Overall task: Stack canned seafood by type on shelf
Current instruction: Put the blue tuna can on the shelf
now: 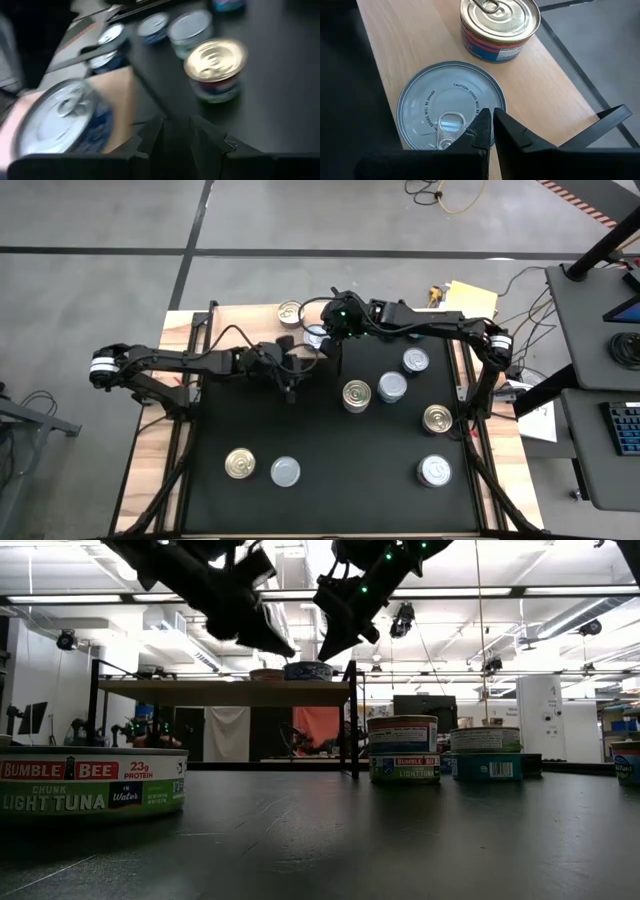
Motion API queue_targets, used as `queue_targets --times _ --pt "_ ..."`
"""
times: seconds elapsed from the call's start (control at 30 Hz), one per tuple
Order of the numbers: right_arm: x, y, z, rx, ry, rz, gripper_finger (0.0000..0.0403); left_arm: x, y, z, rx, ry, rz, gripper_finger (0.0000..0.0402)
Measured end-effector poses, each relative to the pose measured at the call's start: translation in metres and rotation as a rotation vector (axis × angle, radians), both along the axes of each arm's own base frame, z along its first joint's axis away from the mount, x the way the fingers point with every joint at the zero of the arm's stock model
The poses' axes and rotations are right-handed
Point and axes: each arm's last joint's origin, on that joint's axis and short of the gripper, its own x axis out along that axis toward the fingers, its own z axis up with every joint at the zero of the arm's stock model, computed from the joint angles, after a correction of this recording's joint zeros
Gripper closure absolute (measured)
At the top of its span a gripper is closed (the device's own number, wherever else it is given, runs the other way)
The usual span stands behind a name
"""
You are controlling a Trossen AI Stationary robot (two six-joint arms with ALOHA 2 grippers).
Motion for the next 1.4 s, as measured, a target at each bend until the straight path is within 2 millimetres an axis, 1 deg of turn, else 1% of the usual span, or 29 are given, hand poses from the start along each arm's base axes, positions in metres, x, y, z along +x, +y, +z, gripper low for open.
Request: queue_targets --times 0.1,0.17,0.37,0.57,0.83,1.03,1.13,1.27,1.4 --pt "0.0 0.0 0.0 0.001 0.002 -0.001 0.039 0.002 0.007 -0.003 0.058 0.012 0.106 0.0327" --pt "0.0 0.0 0.0 0.008 0.003 -0.005 0.039 0.002 0.012 -0.006 0.069 0.018 0.146 0.0327" --pt "-0.004 0.001 -0.004 0.049 0.039 -0.03 0.039 0.007 0.022 -0.014 0.04 0.012 0.196 0.0327" --pt "-0.005 0.007 -0.007 0.082 0.076 -0.037 0.039 0.01 0.024 -0.02 0.033 0.025 0.204 0.0327" --pt "-0.003 0.017 -0.008 0.102 0.083 -0.037 0.039 0.01 0.024 -0.02 0.027 0.019 0.209 0.0327" --pt "-0.003 0.017 -0.004 0.086 0.075 -0.052 0.039 0.01 0.024 -0.02 0.025 0.02 0.211 0.0327" --pt "-0.003 0.018 -0.001 0.065 0.068 -0.038 0.039 0.006 0.023 -0.019 0.021 0.049 0.211 0.0327" --pt "0.0 0.019 0.003 0.048 0.045 0.051 0.039 -0.002 0.022 -0.015 0.011 0.081 0.215 0.0327" --pt "0.006 0.018 0.004 0.03 0.001 0.1 0.039 -0.008 0.02 -0.006 0.009 0.057 0.216 0.0327"
